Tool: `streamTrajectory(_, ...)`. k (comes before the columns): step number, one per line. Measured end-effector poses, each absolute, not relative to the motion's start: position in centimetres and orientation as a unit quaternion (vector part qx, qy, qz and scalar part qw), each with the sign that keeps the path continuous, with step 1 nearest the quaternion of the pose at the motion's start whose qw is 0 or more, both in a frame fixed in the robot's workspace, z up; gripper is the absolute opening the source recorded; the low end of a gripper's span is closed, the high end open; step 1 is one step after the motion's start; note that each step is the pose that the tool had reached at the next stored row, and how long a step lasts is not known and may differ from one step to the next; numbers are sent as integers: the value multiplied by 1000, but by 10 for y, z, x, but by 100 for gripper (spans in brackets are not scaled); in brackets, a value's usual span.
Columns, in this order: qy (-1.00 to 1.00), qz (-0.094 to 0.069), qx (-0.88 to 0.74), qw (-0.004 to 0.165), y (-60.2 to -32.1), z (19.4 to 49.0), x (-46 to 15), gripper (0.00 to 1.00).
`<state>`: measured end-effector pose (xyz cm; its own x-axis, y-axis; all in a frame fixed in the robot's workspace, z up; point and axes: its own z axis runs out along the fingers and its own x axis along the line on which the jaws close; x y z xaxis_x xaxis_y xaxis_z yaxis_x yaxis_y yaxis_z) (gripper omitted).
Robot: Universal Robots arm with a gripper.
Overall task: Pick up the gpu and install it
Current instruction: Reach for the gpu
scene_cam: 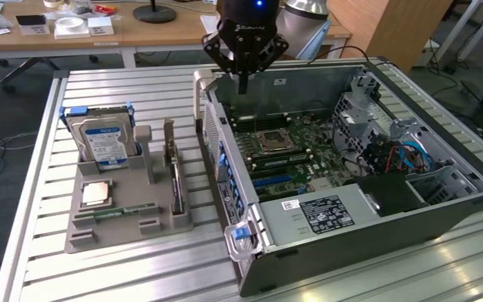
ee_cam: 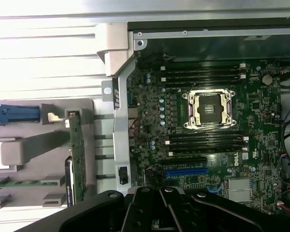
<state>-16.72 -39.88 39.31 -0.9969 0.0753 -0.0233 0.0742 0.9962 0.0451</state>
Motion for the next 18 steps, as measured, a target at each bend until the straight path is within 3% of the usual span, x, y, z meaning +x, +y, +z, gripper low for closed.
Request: streamTrajectory(18,999,22,37,12,-399,393,-176,11)
